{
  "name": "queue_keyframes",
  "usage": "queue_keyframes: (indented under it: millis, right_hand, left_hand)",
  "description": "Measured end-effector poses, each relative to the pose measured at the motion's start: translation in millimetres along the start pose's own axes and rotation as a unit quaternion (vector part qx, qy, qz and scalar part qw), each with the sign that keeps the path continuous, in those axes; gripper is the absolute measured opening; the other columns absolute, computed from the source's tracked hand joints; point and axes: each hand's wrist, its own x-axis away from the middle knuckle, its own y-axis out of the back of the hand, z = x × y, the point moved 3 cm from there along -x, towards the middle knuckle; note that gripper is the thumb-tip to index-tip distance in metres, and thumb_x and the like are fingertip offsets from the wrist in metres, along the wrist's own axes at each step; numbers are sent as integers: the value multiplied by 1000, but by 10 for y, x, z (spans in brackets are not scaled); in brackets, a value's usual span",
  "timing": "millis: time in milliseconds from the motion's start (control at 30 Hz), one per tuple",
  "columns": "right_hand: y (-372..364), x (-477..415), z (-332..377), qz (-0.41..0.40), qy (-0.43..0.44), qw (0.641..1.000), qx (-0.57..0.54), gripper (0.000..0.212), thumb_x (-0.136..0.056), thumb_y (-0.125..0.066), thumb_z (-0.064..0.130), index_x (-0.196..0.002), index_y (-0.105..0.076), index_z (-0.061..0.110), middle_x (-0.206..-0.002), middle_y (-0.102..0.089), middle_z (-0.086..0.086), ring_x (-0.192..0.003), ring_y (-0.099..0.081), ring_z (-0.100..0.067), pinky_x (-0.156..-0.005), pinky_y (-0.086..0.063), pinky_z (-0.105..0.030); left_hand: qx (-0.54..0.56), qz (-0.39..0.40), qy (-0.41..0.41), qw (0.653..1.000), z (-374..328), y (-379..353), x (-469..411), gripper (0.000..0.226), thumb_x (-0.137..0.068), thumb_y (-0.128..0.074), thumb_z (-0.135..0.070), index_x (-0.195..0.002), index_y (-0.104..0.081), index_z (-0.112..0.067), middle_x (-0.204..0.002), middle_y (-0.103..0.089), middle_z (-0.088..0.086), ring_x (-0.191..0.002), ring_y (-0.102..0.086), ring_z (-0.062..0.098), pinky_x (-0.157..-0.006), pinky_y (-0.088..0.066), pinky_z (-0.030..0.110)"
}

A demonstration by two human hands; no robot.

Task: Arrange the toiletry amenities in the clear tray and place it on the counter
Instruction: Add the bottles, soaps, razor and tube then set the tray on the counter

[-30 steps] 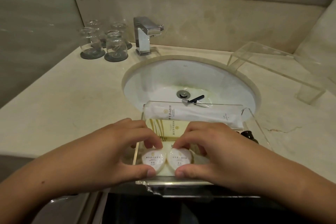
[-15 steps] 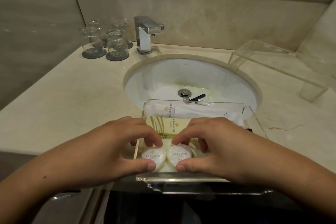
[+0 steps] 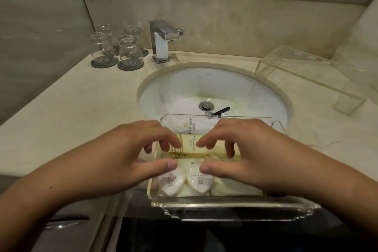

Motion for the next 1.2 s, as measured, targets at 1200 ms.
queue_keyframes:
  millis: [1200]
  right_hand:
    - [-73, -1695, -2448, 76, -223, 971, 35, 35, -83, -78, 43, -114, -73, 27, -108, -69, 9, -96, -62, -13, -77, -44, -25]
  left_hand:
    - [-56, 163, 46, 984, 1274, -886, -2685, 41, -83, -78, -44, -119, -66, -32, -109, -58, -15, -97, -57, 11, -81, -46, 24]
